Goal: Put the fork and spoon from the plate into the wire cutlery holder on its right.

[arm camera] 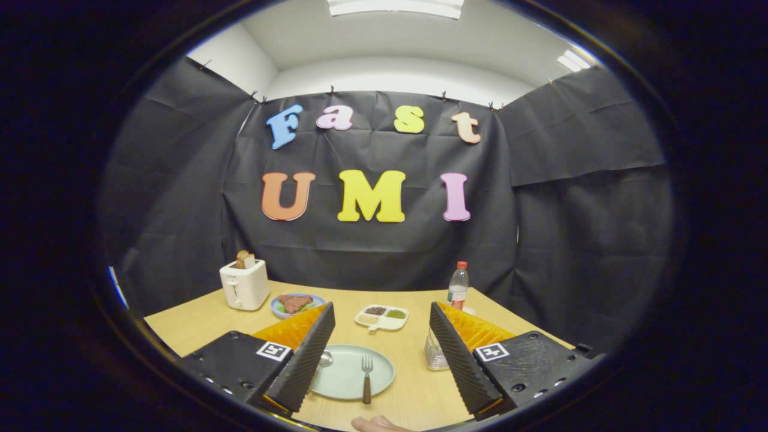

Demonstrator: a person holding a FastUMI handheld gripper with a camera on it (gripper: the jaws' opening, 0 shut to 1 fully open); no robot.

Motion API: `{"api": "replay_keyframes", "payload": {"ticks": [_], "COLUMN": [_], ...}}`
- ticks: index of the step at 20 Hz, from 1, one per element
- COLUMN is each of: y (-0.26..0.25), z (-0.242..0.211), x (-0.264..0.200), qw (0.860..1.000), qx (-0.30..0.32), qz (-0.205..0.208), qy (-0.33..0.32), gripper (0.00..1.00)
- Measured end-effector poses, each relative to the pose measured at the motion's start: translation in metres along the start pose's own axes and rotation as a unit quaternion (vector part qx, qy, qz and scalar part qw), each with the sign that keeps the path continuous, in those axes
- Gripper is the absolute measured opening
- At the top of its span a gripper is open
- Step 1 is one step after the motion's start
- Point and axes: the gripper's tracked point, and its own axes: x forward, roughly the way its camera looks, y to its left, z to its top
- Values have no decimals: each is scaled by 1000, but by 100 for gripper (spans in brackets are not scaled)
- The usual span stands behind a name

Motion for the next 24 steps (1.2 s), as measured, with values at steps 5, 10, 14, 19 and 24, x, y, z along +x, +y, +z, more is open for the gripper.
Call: {"api": "replay_keyframes", "payload": {"ticks": [5, 10, 14, 19, 24], "y": [1, 5, 8, 6, 16], "z": [-16, -45, -74, -119, -146], "x": [17, 49, 75, 97, 105], "qw": [1000, 995, 983, 958, 945], "qx": [1, 9, 3, 0, -10], "qz": [1, 13, 19, 17, 36], "qy": [24, 99, 180, 288, 326], "gripper": [95, 95, 96, 96, 96]}}
